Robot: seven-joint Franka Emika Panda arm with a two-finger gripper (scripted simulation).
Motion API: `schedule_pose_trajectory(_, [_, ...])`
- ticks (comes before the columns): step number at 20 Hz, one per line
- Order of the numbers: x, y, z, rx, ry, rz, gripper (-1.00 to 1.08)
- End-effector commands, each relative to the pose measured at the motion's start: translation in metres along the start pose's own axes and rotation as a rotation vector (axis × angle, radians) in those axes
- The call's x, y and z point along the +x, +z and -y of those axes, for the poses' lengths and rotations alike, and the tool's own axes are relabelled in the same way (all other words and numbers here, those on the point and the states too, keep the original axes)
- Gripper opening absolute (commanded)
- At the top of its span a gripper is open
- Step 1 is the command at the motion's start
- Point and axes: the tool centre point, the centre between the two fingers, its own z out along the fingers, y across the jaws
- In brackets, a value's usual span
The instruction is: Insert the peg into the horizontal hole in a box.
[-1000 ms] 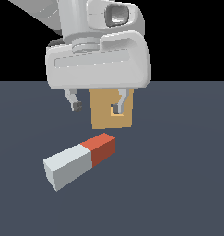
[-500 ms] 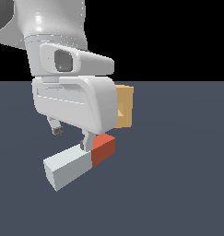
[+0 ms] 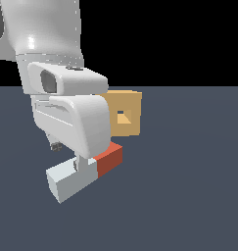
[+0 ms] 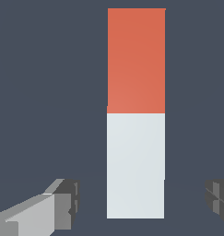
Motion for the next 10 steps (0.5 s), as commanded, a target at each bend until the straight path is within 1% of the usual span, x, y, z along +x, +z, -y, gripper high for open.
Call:
schedule_pose_trajectory(1, [0.000, 0.001, 0.000, 0.000, 0.000, 0.000, 1.00])
schedule_pose_trajectory(5, [0.000, 0.010, 0.000, 0.000, 0.001, 0.000, 1.00])
schedule_pose_trajectory(10, [-0.001, 0.034, 0.001, 0.000, 0.004, -0.001, 1.00])
